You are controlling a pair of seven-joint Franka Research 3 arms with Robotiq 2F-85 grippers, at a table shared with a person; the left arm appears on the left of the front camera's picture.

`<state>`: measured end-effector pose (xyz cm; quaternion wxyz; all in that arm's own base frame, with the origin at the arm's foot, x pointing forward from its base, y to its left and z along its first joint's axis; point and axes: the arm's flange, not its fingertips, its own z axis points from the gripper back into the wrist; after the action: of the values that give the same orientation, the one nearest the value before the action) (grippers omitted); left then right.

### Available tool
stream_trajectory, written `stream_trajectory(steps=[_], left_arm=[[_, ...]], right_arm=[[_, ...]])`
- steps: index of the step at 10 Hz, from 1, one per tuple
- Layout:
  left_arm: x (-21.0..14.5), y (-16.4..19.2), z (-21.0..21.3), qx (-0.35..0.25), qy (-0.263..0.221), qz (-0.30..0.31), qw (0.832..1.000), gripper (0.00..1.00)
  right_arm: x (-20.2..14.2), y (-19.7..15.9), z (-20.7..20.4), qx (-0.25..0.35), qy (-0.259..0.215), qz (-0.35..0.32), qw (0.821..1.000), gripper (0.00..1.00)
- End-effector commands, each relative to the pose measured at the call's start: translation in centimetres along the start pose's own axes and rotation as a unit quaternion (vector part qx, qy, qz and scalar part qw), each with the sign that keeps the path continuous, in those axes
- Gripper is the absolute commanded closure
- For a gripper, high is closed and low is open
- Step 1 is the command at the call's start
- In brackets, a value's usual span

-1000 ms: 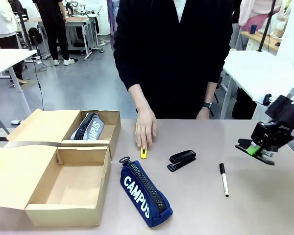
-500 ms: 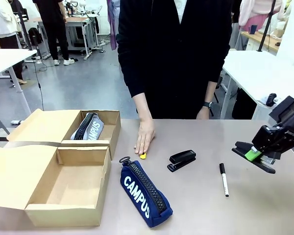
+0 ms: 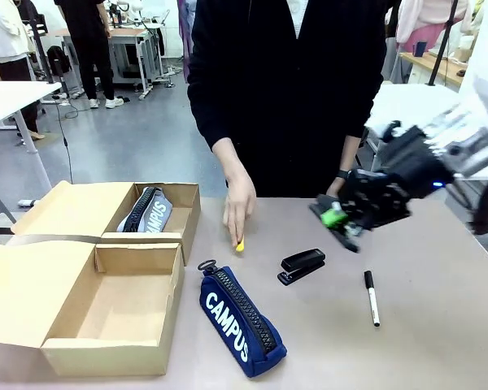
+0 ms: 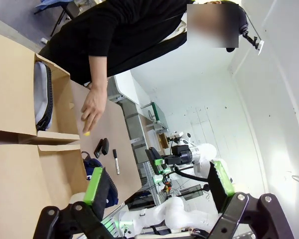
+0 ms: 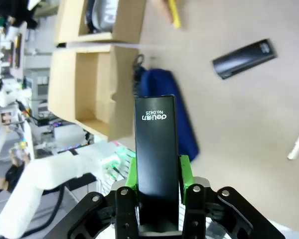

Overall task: Place items inside the box.
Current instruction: Pick up a Pencil pouch or Stapler and place it inside the Mailer Box closest to the robot.

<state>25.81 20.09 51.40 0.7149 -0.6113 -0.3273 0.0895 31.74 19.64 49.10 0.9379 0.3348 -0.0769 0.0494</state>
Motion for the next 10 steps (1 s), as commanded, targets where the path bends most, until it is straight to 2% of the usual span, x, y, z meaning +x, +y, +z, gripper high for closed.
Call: stream_trajectory(steps=[1, 2, 5, 6, 7, 8, 10], left_arm=[[0.0, -0.1, -0.1, -0.01, -0.005, -0.01, 1.0, 0.0], [0.0, -0.1, -0.1, -0.01, -0.005, -0.01, 1.0, 0.0], [0.0, -0.1, -0.1, -0.01, -0.005, -0.01, 1.0, 0.0], [0.0, -0.1, -0.1, -0.01, -0.005, -0.01, 1.0, 0.0], [0.0, -0.1, -0.1, -0.01, -0.005, -0.01, 1.0, 0.0], [0.0, -0.1, -0.1, -0.01, -0.005, -0.01, 1.0, 0.0], [0.0, -0.1, -0.1, -0.01, -0.005, -0.01, 1.0, 0.0]], right_arm=[[0.6, 1.1, -1.9, -0.027, -0.006, -0.017, 0.999, 0.63], [0.6, 0.4, -1.5, -0.022, -0.013, -0.035, 0.999, 0.63], [0.2, 1.6, -2.6, -0.028, -0.04, -0.014, 0.999, 0.63], [0.3, 3.6, -4.8, -0.037, -0.066, -0.016, 0.997, 0.63], [0.3, 6.1, -7.9, -0.04, -0.054, -0.002, 0.998, 0.63], [0.4, 8.7, -10.9, -0.04, -0.055, -0.017, 0.998, 0.63], [-0.8, 14.6, -15.3, 0.03, -0.057, -0.001, 0.998, 0.63]])
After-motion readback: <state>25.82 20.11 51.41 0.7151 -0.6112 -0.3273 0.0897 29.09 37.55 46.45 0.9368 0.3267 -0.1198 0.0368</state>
